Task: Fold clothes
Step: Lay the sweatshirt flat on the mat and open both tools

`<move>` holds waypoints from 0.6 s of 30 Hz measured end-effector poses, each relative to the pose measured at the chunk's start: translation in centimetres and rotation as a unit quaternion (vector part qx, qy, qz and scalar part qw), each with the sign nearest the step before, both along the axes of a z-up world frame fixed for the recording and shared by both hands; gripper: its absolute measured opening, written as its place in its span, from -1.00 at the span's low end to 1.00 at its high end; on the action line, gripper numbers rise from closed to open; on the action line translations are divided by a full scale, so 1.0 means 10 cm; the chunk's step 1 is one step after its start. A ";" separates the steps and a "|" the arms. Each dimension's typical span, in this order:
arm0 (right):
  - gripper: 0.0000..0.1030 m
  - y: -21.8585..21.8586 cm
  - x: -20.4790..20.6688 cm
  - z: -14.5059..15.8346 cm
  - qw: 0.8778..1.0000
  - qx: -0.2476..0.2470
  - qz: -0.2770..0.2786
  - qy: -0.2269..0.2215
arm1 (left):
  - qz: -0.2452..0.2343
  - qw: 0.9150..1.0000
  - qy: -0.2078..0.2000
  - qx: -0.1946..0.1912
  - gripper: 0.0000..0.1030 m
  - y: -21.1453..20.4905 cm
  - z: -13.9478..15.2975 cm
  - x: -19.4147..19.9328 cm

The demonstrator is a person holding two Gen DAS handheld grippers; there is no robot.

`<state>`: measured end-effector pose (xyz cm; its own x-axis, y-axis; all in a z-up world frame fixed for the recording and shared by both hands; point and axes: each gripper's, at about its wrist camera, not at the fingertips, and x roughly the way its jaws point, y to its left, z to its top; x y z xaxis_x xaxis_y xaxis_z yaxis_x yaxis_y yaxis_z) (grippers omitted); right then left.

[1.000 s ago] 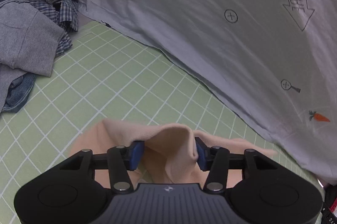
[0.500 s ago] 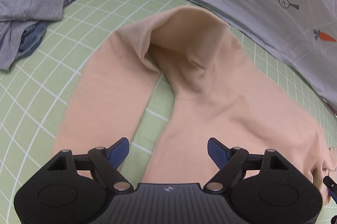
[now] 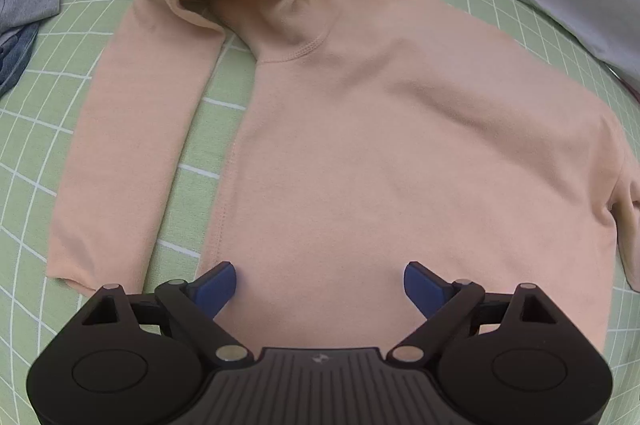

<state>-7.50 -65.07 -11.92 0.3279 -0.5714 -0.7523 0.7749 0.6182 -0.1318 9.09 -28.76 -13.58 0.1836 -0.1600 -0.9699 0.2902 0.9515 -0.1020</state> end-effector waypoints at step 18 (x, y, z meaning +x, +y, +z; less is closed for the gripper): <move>-0.94 -0.03 -1.15 -0.07 0.985 0.026 -0.153 -0.070 | -0.019 0.998 -0.022 0.051 1.00 -0.22 -0.09 -0.12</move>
